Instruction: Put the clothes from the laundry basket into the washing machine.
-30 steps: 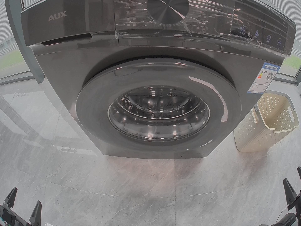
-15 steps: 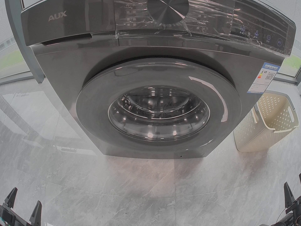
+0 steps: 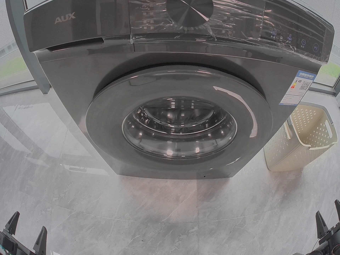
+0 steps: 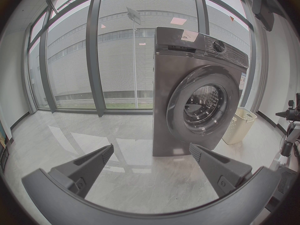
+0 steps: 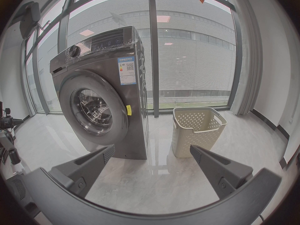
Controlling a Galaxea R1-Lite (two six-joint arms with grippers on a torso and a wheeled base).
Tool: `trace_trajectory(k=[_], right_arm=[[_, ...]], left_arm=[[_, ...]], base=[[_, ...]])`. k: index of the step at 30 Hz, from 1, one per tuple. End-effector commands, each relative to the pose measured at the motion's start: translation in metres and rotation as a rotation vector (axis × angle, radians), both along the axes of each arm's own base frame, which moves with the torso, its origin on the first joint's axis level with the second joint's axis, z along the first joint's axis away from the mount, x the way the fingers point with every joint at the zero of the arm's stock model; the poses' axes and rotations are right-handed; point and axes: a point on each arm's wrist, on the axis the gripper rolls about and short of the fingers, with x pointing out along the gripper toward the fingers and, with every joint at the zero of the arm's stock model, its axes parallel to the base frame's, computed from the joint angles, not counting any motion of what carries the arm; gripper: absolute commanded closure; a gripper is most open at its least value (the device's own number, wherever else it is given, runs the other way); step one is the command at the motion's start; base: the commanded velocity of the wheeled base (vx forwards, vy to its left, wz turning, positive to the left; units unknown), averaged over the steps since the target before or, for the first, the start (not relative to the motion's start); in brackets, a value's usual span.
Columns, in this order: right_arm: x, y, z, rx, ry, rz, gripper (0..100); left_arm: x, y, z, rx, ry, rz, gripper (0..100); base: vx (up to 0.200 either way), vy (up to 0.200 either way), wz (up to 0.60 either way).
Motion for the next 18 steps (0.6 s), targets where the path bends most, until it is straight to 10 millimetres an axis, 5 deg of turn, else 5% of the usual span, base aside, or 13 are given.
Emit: trace_trajectory(k=[1, 18], right_arm=[[0.0003, 0.0000, -0.0052, -0.004, 0.005, 0.004, 0], [0.0003, 0.0003, -0.0055, -0.038, 0.009, 0.013, 0]], left_arm=[[0.0005, 0.0000, -0.0047, 0.000, 0.008, 0.000, 0], [0.0003, -0.0001, -0.0047, 0.012, 0.004, 0.002, 0]], base=[[0.000, 0.000, 0.00], [0.000, 0.000, 0.00]])
